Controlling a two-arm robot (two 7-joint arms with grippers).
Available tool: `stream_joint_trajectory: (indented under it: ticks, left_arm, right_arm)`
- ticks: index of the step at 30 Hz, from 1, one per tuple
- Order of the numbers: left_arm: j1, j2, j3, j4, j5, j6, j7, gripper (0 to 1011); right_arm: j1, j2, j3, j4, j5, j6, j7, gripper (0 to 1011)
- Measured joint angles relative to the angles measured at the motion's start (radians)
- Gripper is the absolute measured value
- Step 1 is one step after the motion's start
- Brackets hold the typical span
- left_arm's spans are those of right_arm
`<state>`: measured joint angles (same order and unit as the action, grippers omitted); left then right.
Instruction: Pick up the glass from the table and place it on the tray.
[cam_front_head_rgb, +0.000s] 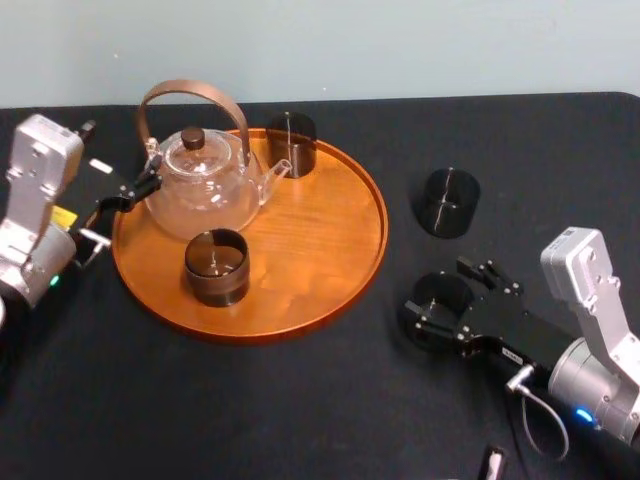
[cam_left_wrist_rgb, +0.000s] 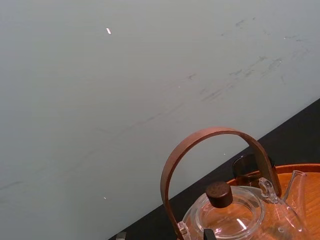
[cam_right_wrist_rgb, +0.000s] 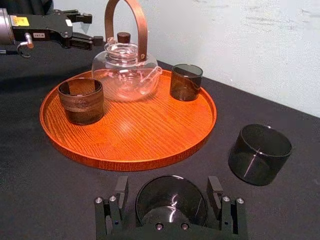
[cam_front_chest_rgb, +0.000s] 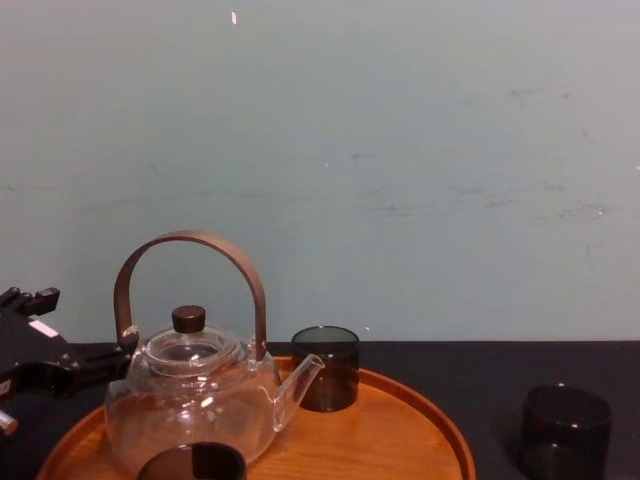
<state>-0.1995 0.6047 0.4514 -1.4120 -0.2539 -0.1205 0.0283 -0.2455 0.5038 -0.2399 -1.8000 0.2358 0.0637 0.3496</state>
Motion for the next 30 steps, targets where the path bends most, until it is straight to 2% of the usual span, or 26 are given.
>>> stream_joint_trajectory:
  ticks: [30]
  left_arm:
    - [0.0, 0.0, 0.0, 0.0, 0.0, 0.0, 0.0, 1001]
  right_arm:
    - [-0.012, -0.007, 0.008, 0.011, 0.007, 0.002, 0.005, 1002]
